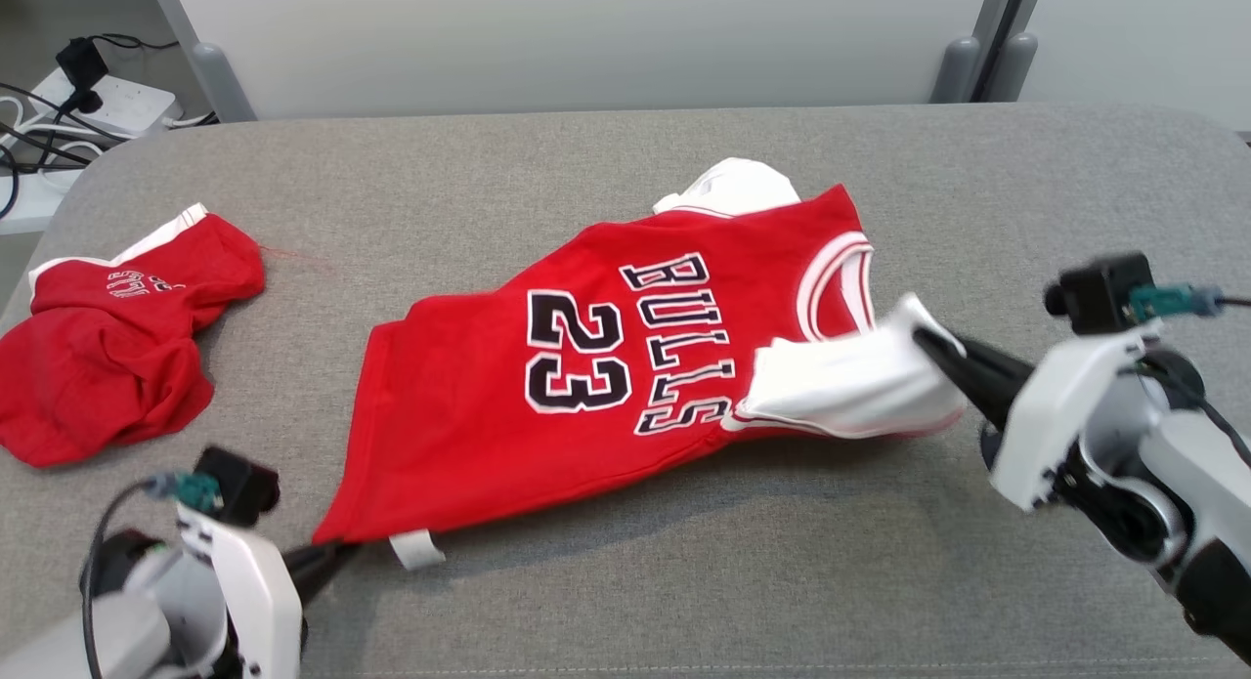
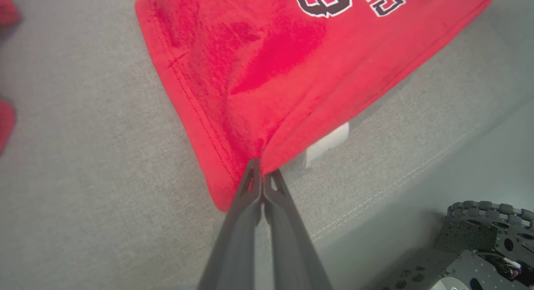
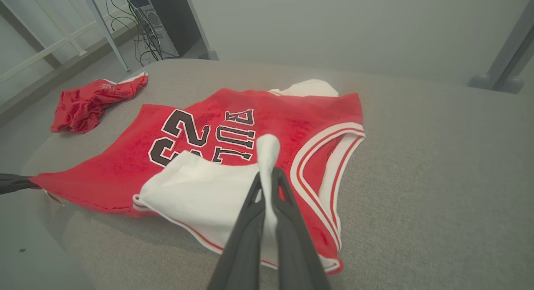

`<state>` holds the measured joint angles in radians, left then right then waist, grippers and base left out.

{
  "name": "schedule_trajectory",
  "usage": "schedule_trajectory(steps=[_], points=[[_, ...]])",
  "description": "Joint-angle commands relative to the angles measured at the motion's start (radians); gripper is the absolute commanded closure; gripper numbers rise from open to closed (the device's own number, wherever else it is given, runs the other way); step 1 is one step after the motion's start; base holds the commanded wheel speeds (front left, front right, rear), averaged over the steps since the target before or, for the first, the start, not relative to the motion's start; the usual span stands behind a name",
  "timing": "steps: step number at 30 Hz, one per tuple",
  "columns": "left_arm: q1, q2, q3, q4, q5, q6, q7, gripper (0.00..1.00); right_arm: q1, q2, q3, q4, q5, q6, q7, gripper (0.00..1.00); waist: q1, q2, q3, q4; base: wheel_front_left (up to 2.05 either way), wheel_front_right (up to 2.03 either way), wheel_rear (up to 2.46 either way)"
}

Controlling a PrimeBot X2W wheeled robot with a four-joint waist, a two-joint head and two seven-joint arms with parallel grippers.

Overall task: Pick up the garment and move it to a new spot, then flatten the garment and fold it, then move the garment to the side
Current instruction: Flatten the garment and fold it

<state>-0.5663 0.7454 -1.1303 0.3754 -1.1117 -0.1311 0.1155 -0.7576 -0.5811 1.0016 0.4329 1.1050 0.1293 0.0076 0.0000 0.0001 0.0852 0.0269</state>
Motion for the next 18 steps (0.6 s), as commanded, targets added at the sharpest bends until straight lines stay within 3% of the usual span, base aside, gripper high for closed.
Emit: schedule_trajectory(steps=[1, 8, 15, 16, 17, 18], points=[[0.003, 0.032, 0.030, 0.005, -0.017, 0.000, -0.035, 1.00, 0.040, -0.043, 0.007, -0.039, 0.052, 0.001, 0.016, 1.00, 0.0000, -0.0001, -0.003, 0.001, 0.00, 0.00, 0.00], [0.077, -0.067, -0.033, 0.098, -0.025, 0.000, -0.147, 1.00, 0.142, -0.095, 0.050, -0.046, 0.140, 0.001, 0.009, 1.00, 0.0000, -0.0001, -0.015, 0.011, 0.00, 0.00, 0.00], [0.050, -0.135, -0.075, 0.190, 0.001, 0.000, -0.238, 1.00, 0.147, -0.057, 0.079, -0.026, 0.120, 0.001, -0.041, 1.00, 0.0000, -0.0001, 0.002, 0.011, 0.00, 0.00, 0.00], [0.037, -0.149, -0.090, 0.216, 0.011, 0.000, -0.256, 0.57, 0.138, -0.034, 0.089, -0.014, 0.111, 0.001, -0.055, 1.00, 0.0000, -0.0001, 0.007, 0.009, 0.00, 0.00, 0.00], [0.037, -0.149, -0.090, 0.216, 0.011, 0.000, -0.256, 0.57, 0.138, -0.034, 0.089, -0.014, 0.111, 0.001, -0.055, 1.00, 0.0000, -0.0001, 0.007, 0.009, 0.00, 0.00, 0.00], [0.030, -0.153, -0.098, 0.228, 0.019, 0.000, -0.263, 0.36, 0.133, -0.024, 0.092, -0.007, 0.108, 0.001, -0.062, 1.00, 0.0000, -0.0001, 0.009, 0.009, 0.00, 0.00, 0.00]])
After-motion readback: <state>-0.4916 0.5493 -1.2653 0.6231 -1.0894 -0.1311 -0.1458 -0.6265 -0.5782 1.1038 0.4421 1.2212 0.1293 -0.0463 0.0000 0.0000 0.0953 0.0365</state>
